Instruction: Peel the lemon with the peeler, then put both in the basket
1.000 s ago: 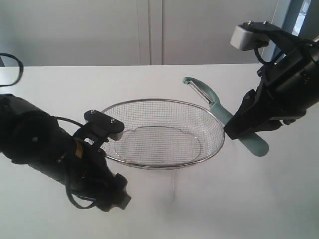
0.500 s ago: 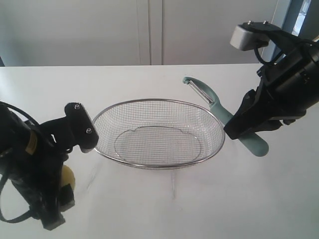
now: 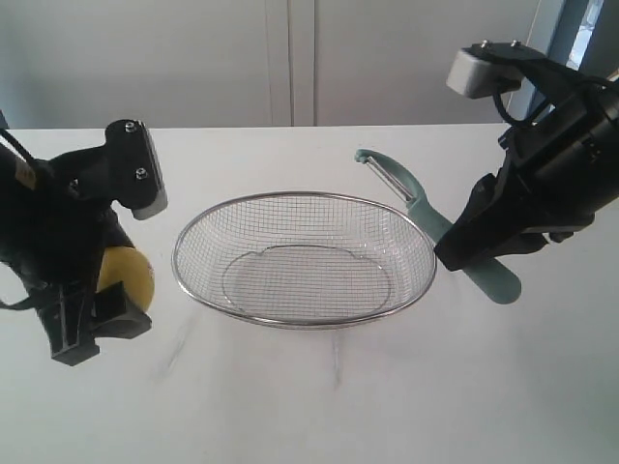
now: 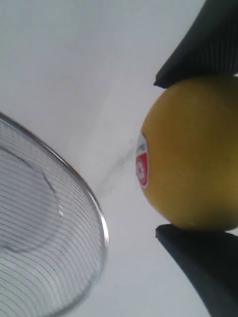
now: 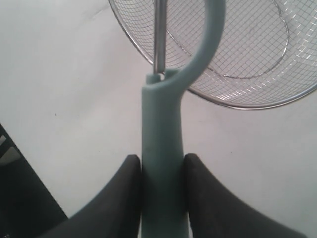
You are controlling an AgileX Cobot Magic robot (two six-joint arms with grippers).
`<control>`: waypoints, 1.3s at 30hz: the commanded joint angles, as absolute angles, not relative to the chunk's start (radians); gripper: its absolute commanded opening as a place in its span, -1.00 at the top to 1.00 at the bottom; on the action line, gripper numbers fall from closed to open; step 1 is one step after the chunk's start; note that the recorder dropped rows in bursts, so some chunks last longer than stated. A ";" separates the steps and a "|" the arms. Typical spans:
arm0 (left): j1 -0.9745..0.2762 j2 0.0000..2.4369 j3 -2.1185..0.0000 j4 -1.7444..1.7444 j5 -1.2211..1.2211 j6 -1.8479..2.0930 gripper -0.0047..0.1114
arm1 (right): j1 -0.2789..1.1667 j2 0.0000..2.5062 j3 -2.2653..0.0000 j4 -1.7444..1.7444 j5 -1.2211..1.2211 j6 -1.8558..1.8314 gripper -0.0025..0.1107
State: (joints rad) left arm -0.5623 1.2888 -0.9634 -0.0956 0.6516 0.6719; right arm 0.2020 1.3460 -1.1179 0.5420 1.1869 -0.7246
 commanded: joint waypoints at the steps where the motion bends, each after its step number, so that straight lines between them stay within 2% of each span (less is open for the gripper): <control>1: -0.490 1.280 -0.971 -0.523 0.736 1.119 0.92 | 0.202 1.339 -1.116 0.549 1.179 -0.735 0.96; 4: -0.448 1.280 -0.971 -0.750 0.817 1.348 0.92 | 0.202 1.339 -1.116 0.549 1.122 -0.735 0.96; 14: -0.443 1.280 -0.971 -0.761 0.774 1.365 0.92 | 0.202 1.339 -1.116 0.587 1.038 -0.696 0.96; 19: -0.443 1.280 -0.971 -0.761 0.783 1.362 0.92 | 0.202 1.364 -1.100 0.728 1.075 -0.698 0.96; 22: -0.443 1.280 -0.971 -0.761 0.789 1.362 0.92 | 0.202 1.412 -1.029 0.879 1.007 -0.731 0.96; 26: -0.443 1.280 -0.971 -0.765 0.789 1.315 0.92 | 0.206 1.437 -1.022 0.882 0.978 -0.794 0.96; 30: -0.443 1.280 -0.971 -0.765 0.751 1.162 0.92 | 0.272 1.438 -1.022 0.862 0.933 -0.849 0.96; 32: -0.443 1.280 -0.971 -0.758 0.753 1.131 0.92 | 0.349 1.438 -1.022 0.771 0.882 -0.842 0.96; 33: -0.443 1.280 -0.971 -0.756 0.753 1.100 0.92 | 0.412 1.438 -1.022 0.697 0.841 -0.792 0.96; 39: -0.443 1.280 -0.971 -0.750 0.753 1.031 0.92 | 0.571 1.438 -1.022 0.515 0.689 -0.632 0.96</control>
State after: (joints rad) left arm -0.4451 1.2888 -0.9658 -0.7328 0.7400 1.0651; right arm 0.5186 1.4400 -1.0243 0.5945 0.7595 -0.6996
